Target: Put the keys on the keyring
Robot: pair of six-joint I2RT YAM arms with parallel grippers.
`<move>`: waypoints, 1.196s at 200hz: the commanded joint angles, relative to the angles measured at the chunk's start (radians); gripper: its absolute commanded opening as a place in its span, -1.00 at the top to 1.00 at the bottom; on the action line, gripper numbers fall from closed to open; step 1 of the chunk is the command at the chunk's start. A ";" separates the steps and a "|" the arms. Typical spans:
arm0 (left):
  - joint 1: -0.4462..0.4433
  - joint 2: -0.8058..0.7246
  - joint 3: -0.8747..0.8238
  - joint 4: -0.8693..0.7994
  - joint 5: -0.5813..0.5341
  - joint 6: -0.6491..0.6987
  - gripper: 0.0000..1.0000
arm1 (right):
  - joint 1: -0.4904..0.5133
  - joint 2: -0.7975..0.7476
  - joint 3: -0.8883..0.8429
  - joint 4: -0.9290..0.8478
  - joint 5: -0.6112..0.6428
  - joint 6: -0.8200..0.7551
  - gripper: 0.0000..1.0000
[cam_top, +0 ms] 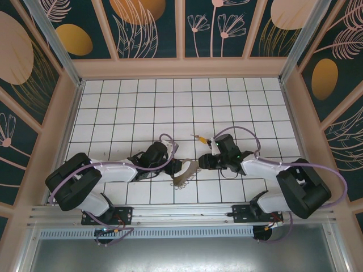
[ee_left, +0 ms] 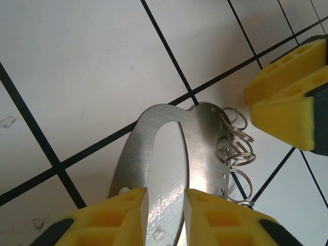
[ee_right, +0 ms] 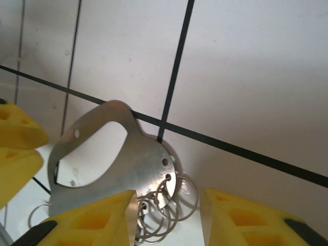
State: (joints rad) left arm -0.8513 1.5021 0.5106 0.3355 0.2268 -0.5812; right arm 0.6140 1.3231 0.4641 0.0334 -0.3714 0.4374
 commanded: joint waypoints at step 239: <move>-0.006 -0.050 0.000 -0.029 -0.063 0.078 0.49 | -0.102 0.025 -0.105 0.146 -0.265 0.222 0.27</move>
State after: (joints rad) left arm -0.8513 1.4757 0.5133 0.3164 0.1745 -0.5266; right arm 0.5179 1.3334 0.3786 0.1345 -0.6117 0.6289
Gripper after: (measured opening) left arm 0.256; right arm 0.363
